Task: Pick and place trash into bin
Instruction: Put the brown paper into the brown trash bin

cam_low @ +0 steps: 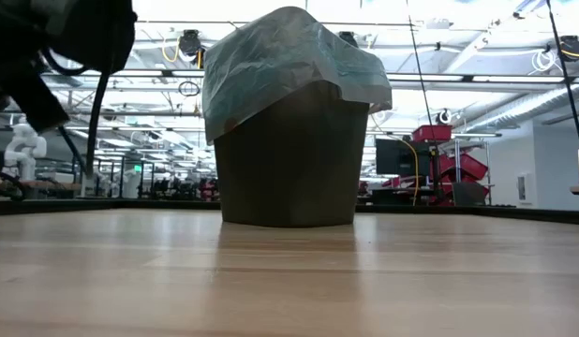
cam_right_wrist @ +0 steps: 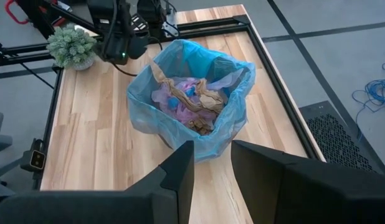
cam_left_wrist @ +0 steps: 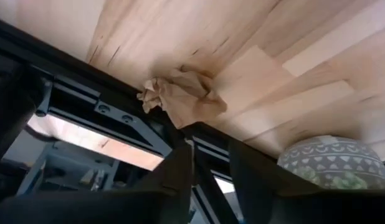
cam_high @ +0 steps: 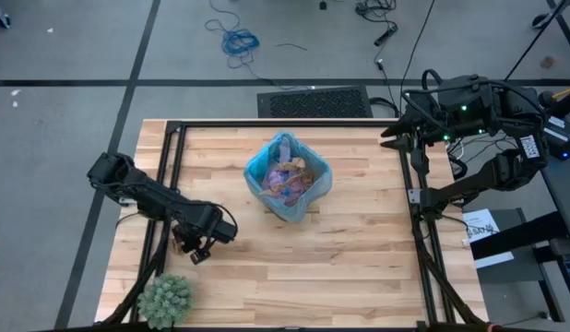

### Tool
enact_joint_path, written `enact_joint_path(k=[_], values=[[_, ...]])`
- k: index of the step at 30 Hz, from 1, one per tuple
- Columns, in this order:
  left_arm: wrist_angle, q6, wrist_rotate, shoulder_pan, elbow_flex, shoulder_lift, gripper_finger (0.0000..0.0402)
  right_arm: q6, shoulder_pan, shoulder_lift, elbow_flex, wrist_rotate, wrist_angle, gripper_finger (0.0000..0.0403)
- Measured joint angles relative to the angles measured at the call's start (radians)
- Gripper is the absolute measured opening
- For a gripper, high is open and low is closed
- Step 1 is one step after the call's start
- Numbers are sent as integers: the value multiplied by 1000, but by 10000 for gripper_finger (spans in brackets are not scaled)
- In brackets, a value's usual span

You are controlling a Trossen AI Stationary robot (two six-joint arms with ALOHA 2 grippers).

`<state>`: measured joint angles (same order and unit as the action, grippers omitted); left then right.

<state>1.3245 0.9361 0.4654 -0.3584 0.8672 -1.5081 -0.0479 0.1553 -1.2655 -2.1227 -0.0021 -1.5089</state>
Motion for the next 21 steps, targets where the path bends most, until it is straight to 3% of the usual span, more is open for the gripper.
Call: enact_joint_path(k=[7,21], values=[[-5,19,4,0,-43,-11,154,0,0,0,0,0,0,100],[-184,19,64,0,-172,-11,158,0,0,0,0,-1,0,100]])
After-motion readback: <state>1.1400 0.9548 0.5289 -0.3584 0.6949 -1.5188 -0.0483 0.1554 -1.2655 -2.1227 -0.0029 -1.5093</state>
